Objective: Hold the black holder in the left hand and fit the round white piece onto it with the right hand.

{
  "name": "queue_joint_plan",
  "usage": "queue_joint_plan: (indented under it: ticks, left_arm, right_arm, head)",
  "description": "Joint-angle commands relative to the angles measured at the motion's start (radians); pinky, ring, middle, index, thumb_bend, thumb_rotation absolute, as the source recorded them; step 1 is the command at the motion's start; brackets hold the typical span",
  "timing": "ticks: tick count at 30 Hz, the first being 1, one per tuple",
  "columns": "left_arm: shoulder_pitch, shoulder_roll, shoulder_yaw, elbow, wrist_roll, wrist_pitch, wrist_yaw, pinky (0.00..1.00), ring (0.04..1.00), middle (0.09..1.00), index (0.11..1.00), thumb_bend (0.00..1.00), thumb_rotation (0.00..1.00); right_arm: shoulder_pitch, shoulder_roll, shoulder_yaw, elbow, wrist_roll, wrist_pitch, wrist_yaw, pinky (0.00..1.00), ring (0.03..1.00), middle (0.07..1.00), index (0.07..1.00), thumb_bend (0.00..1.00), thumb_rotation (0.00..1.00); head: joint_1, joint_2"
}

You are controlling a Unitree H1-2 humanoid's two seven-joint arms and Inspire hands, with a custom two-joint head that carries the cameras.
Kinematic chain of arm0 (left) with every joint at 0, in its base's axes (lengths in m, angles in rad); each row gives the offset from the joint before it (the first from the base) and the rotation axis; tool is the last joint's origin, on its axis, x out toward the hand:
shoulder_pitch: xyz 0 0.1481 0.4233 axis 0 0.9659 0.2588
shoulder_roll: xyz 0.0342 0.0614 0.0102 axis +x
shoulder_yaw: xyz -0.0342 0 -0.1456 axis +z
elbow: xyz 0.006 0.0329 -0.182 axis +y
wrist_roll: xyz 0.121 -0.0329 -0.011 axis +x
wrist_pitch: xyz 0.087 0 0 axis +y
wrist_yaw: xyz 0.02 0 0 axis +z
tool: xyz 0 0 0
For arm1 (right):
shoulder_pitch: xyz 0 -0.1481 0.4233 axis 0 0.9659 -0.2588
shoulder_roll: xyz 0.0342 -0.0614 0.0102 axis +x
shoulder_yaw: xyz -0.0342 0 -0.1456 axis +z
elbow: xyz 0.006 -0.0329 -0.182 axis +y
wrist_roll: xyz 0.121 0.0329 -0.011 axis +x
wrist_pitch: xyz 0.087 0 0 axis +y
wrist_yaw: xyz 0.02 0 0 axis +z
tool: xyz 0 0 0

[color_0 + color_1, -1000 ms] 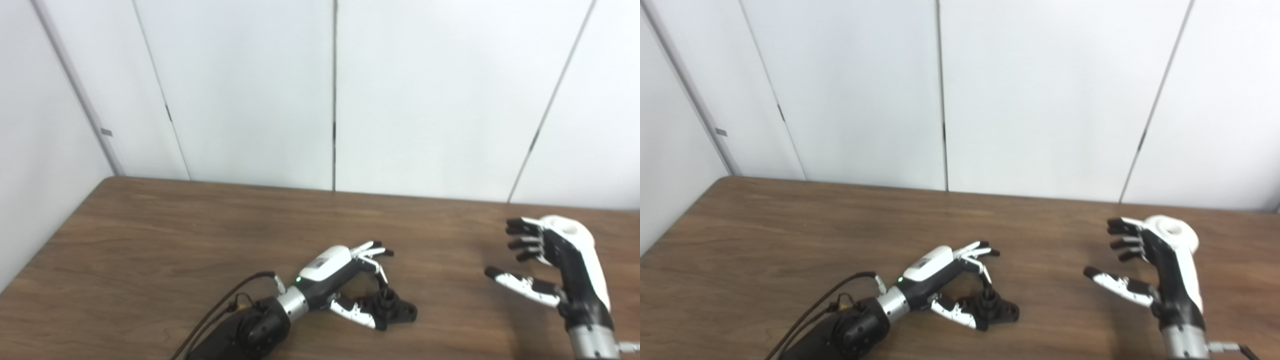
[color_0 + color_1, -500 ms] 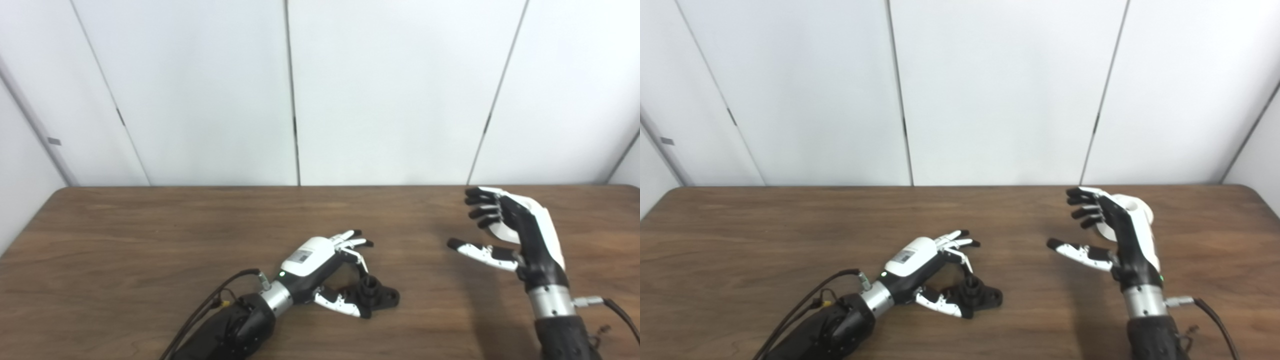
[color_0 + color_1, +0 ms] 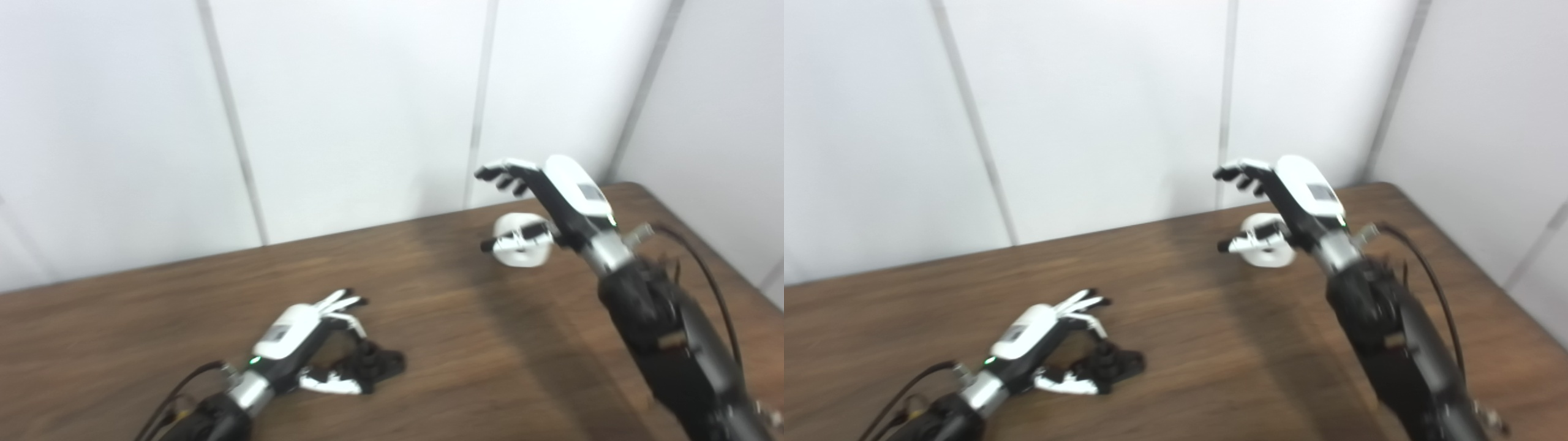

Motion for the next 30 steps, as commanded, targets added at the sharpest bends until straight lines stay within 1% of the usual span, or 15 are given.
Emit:
queue_joint_plan:
  ticks: [1,4,6,7,9,12,14,15,17,20,22,26,30]
  left_arm:
    - [0.061,0.072,-0.031,0.107,0.029,0.012,-0.006,0.91,0.975,0.904,0.485,0.52,0.07]
    - [0.054,0.086,-0.068,0.134,0.014,0.012,0.030,0.92,0.973,0.902,0.485,0.52,0.07]
    - [0.049,0.095,-0.092,0.151,-0.001,0.012,0.046,0.92,0.975,0.904,0.485,0.52,0.07]
    - [0.047,0.099,-0.105,0.158,-0.012,0.012,0.055,0.93,0.977,0.904,0.485,0.52,0.07]
    - [0.044,0.106,-0.123,0.165,-0.028,0.012,0.065,0.93,0.979,0.908,0.485,0.52,0.07]
    - [0.042,0.114,-0.146,0.170,-0.051,0.012,0.076,0.93,0.978,0.908,0.484,0.52,0.07]
    - [0.041,0.118,-0.158,0.173,-0.063,0.012,0.081,0.94,0.981,0.910,0.484,0.52,0.07]
    - [0.041,0.120,-0.162,0.173,-0.065,0.012,0.083,0.94,0.981,0.909,0.484,0.52,0.07]
    - [0.041,0.122,-0.166,0.173,-0.069,0.012,0.081,0.94,0.983,0.912,0.485,0.52,0.07]
    - [0.044,0.121,-0.165,0.172,-0.073,0.012,0.081,0.94,0.980,0.910,0.485,0.52,0.07]
    - [0.045,0.121,-0.166,0.170,-0.072,0.012,0.082,0.94,0.977,0.909,0.485,0.52,0.08]
    - [0.047,0.121,-0.169,0.166,-0.066,0.012,0.083,0.93,0.976,0.909,0.485,0.52,0.07]
    - [0.048,0.123,-0.166,0.158,-0.069,0.012,0.068,0.94,0.979,0.917,0.485,0.52,0.08]
  right_arm:
    - [-0.078,-0.051,0.021,-0.041,-0.079,0.070,0.090,0.68,0.792,0.804,0.744,0.82,0.23]
    - [-0.135,-0.101,0.061,-0.050,-0.151,0.160,0.232,0.74,0.862,0.876,0.793,0.89,0.28]
    - [-0.169,-0.129,0.089,-0.041,-0.190,0.193,0.311,0.79,0.895,0.912,0.820,0.91,0.32]
    - [-0.185,-0.140,0.101,-0.031,-0.204,0.205,0.345,0.84,0.917,0.933,0.831,0.93,0.33]
    - [-0.216,-0.161,0.126,-0.005,-0.231,0.219,0.411,0.89,0.950,0.961,0.848,0.95,0.35]
    - [-0.251,-0.181,0.158,0.041,-0.276,0.229,0.480,0.90,0.981,0.984,0.870,0.99,0.37]
    - [-0.270,-0.182,0.177,0.071,-0.302,0.245,0.521,0.93,0.996,0.996,0.888,1.00,0.38]
    - [-0.277,-0.180,0.183,0.084,-0.307,0.248,0.531,0.95,0.999,0.999,0.897,1.00,0.38]
    - [-0.283,-0.171,0.186,0.111,-0.312,0.250,0.532,0.94,1.000,1.000,0.896,1.00,0.36]
    - [-0.288,-0.159,0.189,0.155,-0.308,0.246,0.509,0.93,0.996,1.000,0.900,1.00,0.37]
    - [-0.292,-0.149,0.191,0.189,-0.304,0.243,0.490,0.93,0.993,0.994,0.929,1.00,0.41]
    - [-0.298,-0.129,0.201,0.239,-0.307,0.244,0.459,0.92,0.992,0.993,0.947,1.00,0.45]
    - [-0.317,-0.120,0.232,0.291,-0.324,0.242,0.462,0.94,0.997,0.997,0.951,1.00,0.49]
  head:
    - [-0.034,-0.020]
    - [-0.067,-0.041]
    - [-0.084,-0.053]
    - [-0.090,-0.056]
    - [-0.097,-0.059]
    - [-0.101,-0.065]
    - [-0.102,-0.067]
    - [-0.102,-0.069]
    - [-0.098,-0.067]
    - [-0.094,-0.070]
    - [-0.094,-0.070]
    - [-0.088,-0.065]
    - [-0.084,-0.063]
